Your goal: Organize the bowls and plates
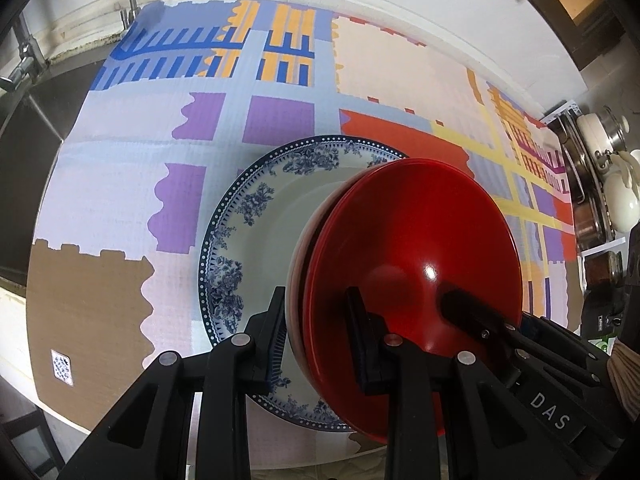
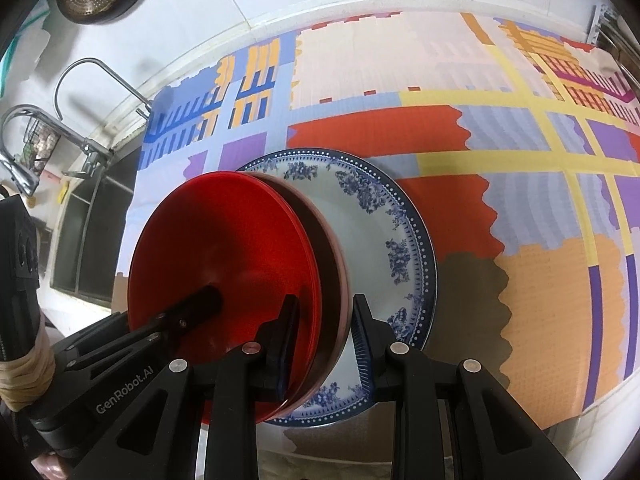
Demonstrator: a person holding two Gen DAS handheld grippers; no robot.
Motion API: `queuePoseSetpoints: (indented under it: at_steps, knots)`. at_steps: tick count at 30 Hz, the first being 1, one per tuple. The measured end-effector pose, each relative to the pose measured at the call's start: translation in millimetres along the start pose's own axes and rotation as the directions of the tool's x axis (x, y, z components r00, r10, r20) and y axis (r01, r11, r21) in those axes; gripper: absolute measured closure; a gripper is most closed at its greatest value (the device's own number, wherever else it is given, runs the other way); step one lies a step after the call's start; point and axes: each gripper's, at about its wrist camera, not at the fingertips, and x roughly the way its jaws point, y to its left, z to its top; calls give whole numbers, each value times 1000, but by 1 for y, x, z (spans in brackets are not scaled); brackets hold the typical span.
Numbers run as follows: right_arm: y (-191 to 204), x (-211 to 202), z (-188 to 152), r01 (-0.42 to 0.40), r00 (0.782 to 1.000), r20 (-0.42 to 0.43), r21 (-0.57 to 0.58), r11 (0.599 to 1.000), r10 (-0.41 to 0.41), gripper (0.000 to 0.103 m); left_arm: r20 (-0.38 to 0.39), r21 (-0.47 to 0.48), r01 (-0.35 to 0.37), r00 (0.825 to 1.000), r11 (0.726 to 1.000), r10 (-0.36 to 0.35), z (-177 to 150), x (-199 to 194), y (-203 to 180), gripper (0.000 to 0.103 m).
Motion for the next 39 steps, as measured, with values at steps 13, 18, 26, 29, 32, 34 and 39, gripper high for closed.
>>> queuePoseSetpoints:
  at_steps: [13, 18, 26, 29, 32, 34, 39]
  knots:
    - [3, 5, 2, 13, 1000, 3, -10, 1000, -13, 73, -9, 13, 12, 1000, 1000, -12, 3, 4, 5, 72]
    - [3, 7, 1, 20, 1000, 9, -9, 1000, -20, 72, 39, 40, -38, 999, 998, 36, 4, -5, 7, 63]
    - [6, -13, -7, 45, 993, 112, 9, 999, -46, 50, 156, 122, -80, 986, 989, 61, -1, -36, 5, 44]
    - [9, -33, -15, 66, 980, 188, 23, 998, -69, 44, 235, 155, -92, 971, 984, 54, -8, -56, 5, 33]
    - [13, -55, -27, 102, 955, 276, 33, 994, -107, 35, 325, 181, -124, 944, 976, 60, -18, -76, 3, 22]
    - [14, -70, -36, 131, 931, 337, 45, 990, -138, 29, 377, 193, -144, 924, 971, 62, -26, -86, 3, 15]
    - [14, -98, -64, 185, 859, 467, 103, 977, -211, 19, 492, 209, -217, 866, 953, 89, -51, -105, 1, 12]
